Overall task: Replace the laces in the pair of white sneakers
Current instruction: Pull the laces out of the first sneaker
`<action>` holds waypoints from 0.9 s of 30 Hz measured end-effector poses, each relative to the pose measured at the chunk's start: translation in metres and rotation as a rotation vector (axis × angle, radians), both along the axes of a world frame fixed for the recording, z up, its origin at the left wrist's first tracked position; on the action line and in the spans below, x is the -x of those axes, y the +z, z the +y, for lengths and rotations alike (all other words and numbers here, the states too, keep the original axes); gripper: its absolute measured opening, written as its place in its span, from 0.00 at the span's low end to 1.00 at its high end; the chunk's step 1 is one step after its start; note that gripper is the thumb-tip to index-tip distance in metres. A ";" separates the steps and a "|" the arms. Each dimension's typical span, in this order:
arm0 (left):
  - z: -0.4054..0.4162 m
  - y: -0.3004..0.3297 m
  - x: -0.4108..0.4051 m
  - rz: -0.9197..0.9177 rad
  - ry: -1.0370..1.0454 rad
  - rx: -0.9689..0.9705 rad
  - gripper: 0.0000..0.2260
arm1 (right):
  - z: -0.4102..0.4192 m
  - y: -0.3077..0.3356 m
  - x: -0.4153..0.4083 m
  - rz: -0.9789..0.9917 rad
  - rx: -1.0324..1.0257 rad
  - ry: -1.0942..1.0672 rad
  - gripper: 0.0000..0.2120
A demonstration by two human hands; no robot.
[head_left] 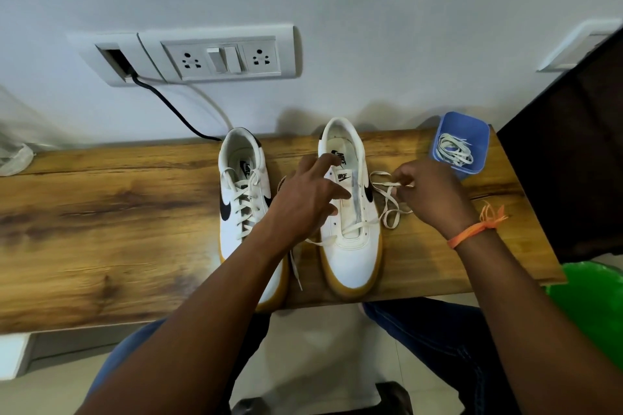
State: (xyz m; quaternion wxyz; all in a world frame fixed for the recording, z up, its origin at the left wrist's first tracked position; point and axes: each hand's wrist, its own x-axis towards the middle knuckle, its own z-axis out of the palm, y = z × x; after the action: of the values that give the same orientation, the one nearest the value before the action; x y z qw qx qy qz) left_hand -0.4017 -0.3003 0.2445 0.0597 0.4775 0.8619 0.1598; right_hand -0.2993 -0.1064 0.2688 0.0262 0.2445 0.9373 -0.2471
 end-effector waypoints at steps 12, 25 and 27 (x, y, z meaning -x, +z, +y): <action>0.003 -0.003 0.006 -0.127 -0.079 0.085 0.11 | -0.073 -0.020 -0.005 -0.103 -0.132 0.279 0.06; -0.007 -0.006 -0.003 -0.137 -0.048 0.057 0.17 | -0.040 -0.027 -0.020 0.151 -0.048 0.020 0.11; -0.015 -0.011 -0.024 -0.062 0.032 0.062 0.25 | -0.055 -0.032 -0.025 0.154 -0.046 0.155 0.12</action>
State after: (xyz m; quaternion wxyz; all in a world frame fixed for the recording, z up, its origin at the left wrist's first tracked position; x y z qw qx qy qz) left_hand -0.3780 -0.3156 0.2331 0.0984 0.4566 0.8717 0.1486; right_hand -0.2741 -0.1618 0.2369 -0.0326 0.1522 0.9580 -0.2407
